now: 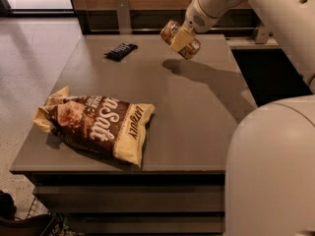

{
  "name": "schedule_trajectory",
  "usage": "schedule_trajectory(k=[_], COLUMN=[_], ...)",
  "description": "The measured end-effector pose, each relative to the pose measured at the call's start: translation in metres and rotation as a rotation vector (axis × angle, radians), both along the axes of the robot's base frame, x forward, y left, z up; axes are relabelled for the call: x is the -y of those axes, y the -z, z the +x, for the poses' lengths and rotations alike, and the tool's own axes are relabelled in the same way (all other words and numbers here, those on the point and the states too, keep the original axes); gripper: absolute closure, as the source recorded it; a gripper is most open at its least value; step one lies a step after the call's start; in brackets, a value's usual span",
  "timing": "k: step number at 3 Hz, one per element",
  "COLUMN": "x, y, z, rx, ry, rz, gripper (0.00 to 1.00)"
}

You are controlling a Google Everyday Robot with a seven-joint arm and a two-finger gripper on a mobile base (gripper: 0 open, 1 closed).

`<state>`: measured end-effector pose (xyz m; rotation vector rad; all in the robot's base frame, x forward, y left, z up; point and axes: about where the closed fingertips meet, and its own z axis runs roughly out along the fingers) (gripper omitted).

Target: Knock orange can over

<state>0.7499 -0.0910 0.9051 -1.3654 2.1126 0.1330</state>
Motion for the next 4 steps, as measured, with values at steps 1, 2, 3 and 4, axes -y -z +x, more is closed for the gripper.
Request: schedule_trajectory(k=[1,2,3,4], x=[0.001,-0.004,-0.012,-0.023], y=[0.012,0.027,0.042,0.058], z=[0.000,0.002,0.004,0.006], rx=[-0.049,-0.097,-0.135,-0.174], ry=[0.007,-0.005,-0.022,-0.046], rz=[-0.067,-0.101,-0.109,-0.109], gripper=[1.00,1.00,1.00,1.00])
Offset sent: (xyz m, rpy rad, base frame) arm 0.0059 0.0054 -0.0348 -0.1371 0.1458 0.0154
